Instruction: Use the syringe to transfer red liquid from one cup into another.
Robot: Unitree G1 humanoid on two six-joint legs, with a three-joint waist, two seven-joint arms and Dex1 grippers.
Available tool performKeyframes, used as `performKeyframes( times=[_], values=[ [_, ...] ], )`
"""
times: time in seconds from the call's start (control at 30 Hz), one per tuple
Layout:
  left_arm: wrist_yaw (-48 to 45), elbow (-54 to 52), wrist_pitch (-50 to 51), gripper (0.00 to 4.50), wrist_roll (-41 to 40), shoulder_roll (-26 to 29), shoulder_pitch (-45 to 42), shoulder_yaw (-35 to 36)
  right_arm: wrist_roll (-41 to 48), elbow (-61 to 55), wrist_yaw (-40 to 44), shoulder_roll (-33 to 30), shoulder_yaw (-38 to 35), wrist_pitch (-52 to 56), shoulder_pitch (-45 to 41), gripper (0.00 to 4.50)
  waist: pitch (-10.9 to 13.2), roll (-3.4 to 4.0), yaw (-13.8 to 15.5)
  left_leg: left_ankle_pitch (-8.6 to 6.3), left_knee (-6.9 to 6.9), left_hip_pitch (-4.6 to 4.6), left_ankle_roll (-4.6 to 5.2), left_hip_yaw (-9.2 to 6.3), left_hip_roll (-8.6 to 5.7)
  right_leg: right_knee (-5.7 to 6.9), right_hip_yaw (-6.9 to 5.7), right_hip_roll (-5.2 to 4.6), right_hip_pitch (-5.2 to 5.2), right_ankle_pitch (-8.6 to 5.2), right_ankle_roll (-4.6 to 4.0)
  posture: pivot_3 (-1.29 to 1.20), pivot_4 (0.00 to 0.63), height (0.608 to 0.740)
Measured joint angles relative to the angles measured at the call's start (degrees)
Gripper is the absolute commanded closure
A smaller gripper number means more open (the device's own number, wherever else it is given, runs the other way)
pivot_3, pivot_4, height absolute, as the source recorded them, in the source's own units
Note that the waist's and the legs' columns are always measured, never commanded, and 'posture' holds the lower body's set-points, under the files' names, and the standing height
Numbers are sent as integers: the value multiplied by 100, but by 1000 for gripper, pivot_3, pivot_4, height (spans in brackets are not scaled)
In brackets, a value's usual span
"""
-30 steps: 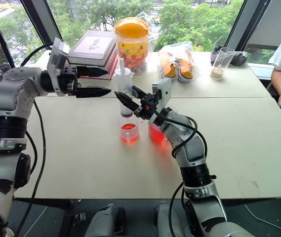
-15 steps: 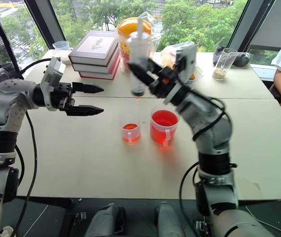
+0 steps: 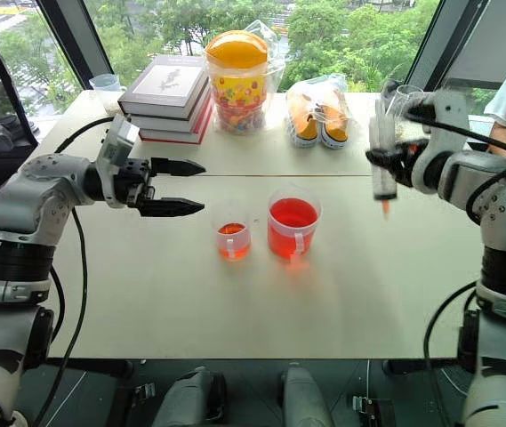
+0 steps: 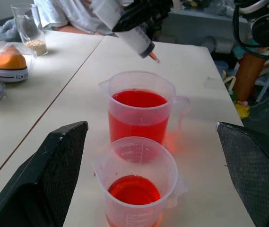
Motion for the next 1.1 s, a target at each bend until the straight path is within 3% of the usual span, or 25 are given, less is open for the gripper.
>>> performKeyframes(
  times=[0.23, 0.47, 0.67, 0.87, 0.97, 1.1],
  values=[
    [71, -174, -1, 20, -9, -28, 113, -47, -264, 1297, 530, -25, 672, 660, -423, 3109, 0, 0, 12, -1, -4, -3, 2, -1, 0, -1, -1, 1, -4, 5, 9, 0, 150, 740],
    [208, -429, 44, 20, -57, 27, 252, -46, -515, 1744, 684, 279, 959, 793, -422, 3109, 0, 0, 16, -2, -3, -4, 3, 0, 0, -4, -1, 1, -4, 5, 10, 0, 150, 740],
    [293, -566, 151, 0, -115, 43, 286, -46, -615, 1794, 762, 313, 831, 783, -322, 239, 0, 0, 21, -2, -3, -4, 3, 0, 0, -5, -1, 1, -3, 6, 11, 0, 150, 740],
    [355, -577, 182, 0, -149, 51, 286, -46, -610, 1210, 821, 199, 624, 845, -96, 105, 0, 0, 23, -2, -4, -4, 3, -1, 0, -4, -2, 1, -3, 5, 11, 0, 150, 740],
    [384, -655, 256, 0, -185, 132, 302, -50, -403, 44, 1149, -344, 534, 830, 431, 105, 1, 2, 36, -2, -8, -7, 3, -2, 0, -6, -3, 0, -6, 5, 11, 0, 150, 740],
    [386, -688, 292, 0, -198, 284, 328, -23, 227, -1478, 1794, -898, -113, 878, 957, 105, 1, 2, 36, -3, -6, -4, 4, -2, 1, -8, -4, 0, -2, 4, 12, 0, 150, 740]
  ],
)
